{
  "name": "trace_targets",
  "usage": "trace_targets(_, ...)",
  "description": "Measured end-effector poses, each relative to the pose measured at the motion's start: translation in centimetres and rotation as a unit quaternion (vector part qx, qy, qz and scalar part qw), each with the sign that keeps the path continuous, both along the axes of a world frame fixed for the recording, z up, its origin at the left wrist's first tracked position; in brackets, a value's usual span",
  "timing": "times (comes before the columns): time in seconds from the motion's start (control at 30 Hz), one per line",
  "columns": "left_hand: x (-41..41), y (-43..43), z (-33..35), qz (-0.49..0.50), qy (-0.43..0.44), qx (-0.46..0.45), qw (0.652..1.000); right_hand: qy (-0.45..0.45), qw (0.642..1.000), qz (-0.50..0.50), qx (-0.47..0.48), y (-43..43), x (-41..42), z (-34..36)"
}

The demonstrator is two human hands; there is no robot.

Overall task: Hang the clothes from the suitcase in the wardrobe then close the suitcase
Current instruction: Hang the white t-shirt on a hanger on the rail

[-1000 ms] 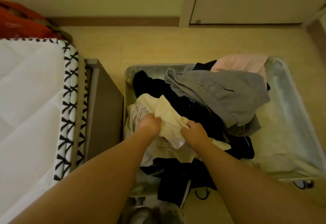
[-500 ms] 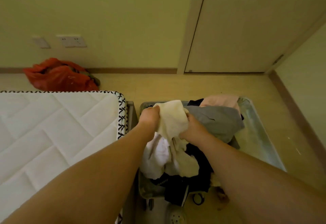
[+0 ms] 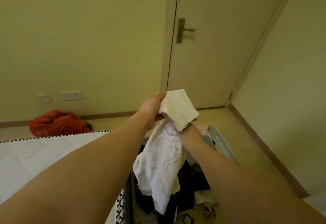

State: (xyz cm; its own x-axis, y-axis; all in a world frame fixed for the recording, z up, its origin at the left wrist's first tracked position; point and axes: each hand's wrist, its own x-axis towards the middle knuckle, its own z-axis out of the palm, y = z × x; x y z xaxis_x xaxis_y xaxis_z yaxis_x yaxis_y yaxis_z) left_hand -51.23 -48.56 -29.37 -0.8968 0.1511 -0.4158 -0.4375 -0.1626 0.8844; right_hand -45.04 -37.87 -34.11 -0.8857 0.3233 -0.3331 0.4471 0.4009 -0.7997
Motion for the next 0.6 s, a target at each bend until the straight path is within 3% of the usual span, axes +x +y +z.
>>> trace_targets(0.1, 3.5, 0.7, 3.0, -0.102, 0.082, -0.059, 0.99, 0.051, 0.996, -0.024, -0.067, 0.5, 3.3, 3.7)
trace_targets(0.27, 9.6, 1.9, 5.2, -0.139, 0.096, -0.086, 0.982, 0.081, 0.988, 0.002, -0.13, 0.5, 8.6, 8.8)
trace_targets(0.6, 24.6, 5.5, 8.0, -0.084, 0.113, -0.109, 0.984, 0.089, 0.993, 0.065, -0.045, 3.5, 22.6, 12.9)
